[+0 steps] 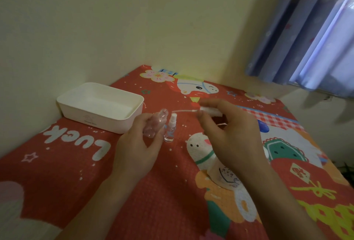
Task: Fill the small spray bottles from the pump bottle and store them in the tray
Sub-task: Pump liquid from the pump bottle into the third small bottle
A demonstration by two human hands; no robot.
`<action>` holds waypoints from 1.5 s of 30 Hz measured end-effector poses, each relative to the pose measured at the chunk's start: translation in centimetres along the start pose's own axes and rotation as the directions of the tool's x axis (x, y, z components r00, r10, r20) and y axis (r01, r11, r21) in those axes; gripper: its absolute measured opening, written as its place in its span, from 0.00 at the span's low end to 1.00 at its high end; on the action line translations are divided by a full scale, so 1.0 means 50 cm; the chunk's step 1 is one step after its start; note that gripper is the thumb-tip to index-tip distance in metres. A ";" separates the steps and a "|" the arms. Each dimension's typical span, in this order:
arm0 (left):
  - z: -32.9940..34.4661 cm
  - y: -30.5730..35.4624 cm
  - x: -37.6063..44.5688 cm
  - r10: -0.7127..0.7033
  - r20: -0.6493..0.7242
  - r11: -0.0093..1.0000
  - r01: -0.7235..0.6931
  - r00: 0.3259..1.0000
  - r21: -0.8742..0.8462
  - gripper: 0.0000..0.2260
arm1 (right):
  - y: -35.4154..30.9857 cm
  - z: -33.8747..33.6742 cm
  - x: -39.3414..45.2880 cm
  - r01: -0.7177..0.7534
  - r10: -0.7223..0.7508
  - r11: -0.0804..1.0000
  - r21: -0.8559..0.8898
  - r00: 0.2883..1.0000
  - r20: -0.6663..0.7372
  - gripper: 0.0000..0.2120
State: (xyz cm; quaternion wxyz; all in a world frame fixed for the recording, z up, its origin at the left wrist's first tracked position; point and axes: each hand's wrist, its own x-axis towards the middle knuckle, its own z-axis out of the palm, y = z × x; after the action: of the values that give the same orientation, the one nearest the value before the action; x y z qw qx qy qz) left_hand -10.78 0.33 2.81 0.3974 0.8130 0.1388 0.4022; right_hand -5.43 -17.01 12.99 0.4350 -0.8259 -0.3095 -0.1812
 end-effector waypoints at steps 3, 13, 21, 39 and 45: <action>0.004 0.005 -0.002 -0.035 -0.008 0.999 0.035 0.999 -0.034 0.14 | 0.017 0.018 -0.054 -0.077 0.073 0.996 -0.048 0.994 -0.076 0.04; 0.037 0.027 -0.009 0.040 0.068 0.999 -0.038 0.997 -0.021 0.11 | 0.128 0.125 -0.179 -0.081 0.162 0.883 -0.462 0.977 0.138 0.08; 0.081 0.052 -0.014 0.026 0.117 0.992 -0.011 0.993 -0.126 0.18 | 0.141 0.150 -0.185 -0.015 0.107 0.820 -0.572 0.986 0.127 0.07; 0.123 0.111 -0.030 0.146 0.340 0.963 -0.055 0.929 -0.263 0.09 | 0.111 -0.059 -0.140 -0.046 -0.030 0.966 -0.256 0.958 -0.286 0.11; 0.133 0.138 -0.025 0.209 0.377 0.948 -0.092 0.902 -0.305 0.10 | 0.097 -0.128 -0.072 -0.234 0.210 0.972 -0.007 0.885 -0.416 0.07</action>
State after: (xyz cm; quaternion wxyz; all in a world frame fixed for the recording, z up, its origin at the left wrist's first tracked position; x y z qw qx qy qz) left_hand -7.14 -8.37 4.95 0.4956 0.8225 -0.0686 0.2706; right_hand -5.05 -25.67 11.53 0.4847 -0.8110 -0.1088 -0.3091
